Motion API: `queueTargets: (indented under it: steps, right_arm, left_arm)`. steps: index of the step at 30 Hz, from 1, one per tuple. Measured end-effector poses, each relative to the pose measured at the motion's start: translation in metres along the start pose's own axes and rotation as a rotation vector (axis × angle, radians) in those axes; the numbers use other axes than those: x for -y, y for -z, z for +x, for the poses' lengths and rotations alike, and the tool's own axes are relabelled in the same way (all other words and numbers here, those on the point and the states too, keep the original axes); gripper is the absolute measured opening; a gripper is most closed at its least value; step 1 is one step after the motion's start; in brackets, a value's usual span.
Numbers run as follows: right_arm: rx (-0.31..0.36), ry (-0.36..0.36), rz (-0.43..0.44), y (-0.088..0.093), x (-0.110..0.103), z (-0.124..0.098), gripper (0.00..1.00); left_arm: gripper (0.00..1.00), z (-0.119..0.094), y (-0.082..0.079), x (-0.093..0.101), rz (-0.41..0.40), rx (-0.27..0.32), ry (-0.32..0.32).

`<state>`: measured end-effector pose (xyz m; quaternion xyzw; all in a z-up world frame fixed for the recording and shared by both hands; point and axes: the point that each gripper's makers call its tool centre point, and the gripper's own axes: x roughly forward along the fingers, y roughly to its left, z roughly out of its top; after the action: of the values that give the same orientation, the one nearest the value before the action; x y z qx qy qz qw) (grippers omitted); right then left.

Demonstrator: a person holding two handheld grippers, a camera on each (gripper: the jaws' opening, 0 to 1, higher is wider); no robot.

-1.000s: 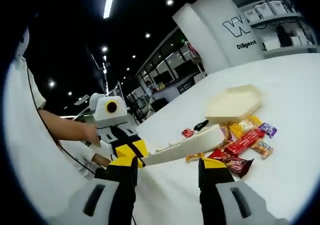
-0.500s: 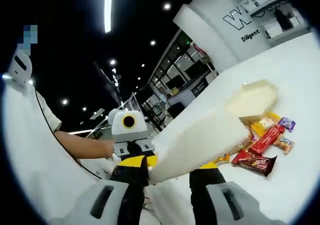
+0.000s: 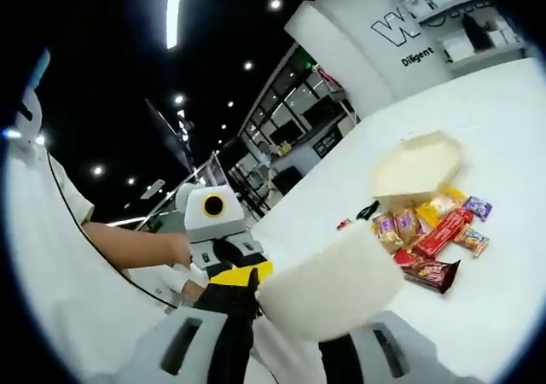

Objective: Place the target food into the container with the food tongs after gripping and lifting it, then release it inside without dropping or visibly crushing the food.

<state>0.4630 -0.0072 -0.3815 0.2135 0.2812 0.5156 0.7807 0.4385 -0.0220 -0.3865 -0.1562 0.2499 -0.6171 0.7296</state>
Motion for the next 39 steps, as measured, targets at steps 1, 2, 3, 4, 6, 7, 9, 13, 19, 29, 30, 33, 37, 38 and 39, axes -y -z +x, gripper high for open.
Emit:
queueTargets:
  steps: [1,2,3,4,6,7,9,13,19,29,30,33,37,38,39]
  right_arm:
    - [0.003,0.006,0.008,-0.001,0.001,-0.001,0.21]
    - [0.005,0.007,0.011,-0.001,0.001,-0.002,0.21]
    - [0.011,0.011,0.02,-0.002,0.002,-0.002,0.21]
    - [0.013,0.012,0.03,-0.003,0.003,-0.003,0.21]
    - [0.02,0.018,0.053,-0.005,0.005,-0.003,0.2]
    - [0.017,0.02,0.075,-0.005,0.006,-0.003,0.2]
    - [0.008,0.024,0.096,-0.005,0.007,-0.001,0.19]
    - [0.004,0.024,0.093,-0.009,0.005,-0.001,0.2]
    - [-0.002,-0.025,0.109,-0.012,-0.002,-0.002,0.23]
    - [0.134,-0.134,0.109,-0.043,-0.018,-0.008,0.26]
    - [0.137,-0.141,0.098,-0.044,-0.019,-0.008,0.26]
    - [0.132,-0.155,0.085,-0.045,-0.023,-0.006,0.28]
    - [0.122,-0.162,0.09,-0.042,-0.025,-0.005,0.28]
    - [0.122,-0.164,0.093,-0.042,-0.026,-0.005,0.28]
    - [0.119,-0.169,0.095,-0.041,-0.027,-0.005,0.28]
  left_arm:
    - [0.06,0.0,0.0,0.0,0.005,-0.003,-0.004]
    - [0.06,-0.001,0.0,0.0,0.005,-0.004,-0.005]
    - [0.06,-0.001,0.0,-0.001,-0.001,-0.002,-0.01]
    - [0.06,-0.002,0.001,-0.002,-0.006,-0.005,-0.014]
    - [0.05,-0.003,0.005,-0.004,0.0,-0.024,-0.023]
    - [0.05,-0.004,0.008,-0.006,0.011,-0.038,-0.028]
    - [0.04,-0.004,0.012,-0.008,-0.004,-0.055,-0.03]
    - [0.04,-0.005,0.006,-0.007,-0.007,-0.03,-0.027]
    - [0.02,-0.006,0.003,0.008,-0.074,-0.015,0.061]
    - [0.02,-0.007,-0.024,0.024,-0.139,0.106,0.154]
    - [0.02,-0.006,-0.027,0.027,-0.148,0.12,0.17]
    - [0.02,-0.005,-0.032,0.029,-0.151,0.137,0.182]
    - [0.02,-0.004,-0.035,0.031,-0.149,0.148,0.19]
    - [0.02,-0.004,-0.036,0.031,-0.145,0.149,0.192]
    - [0.02,-0.004,-0.036,0.033,-0.142,0.148,0.193]
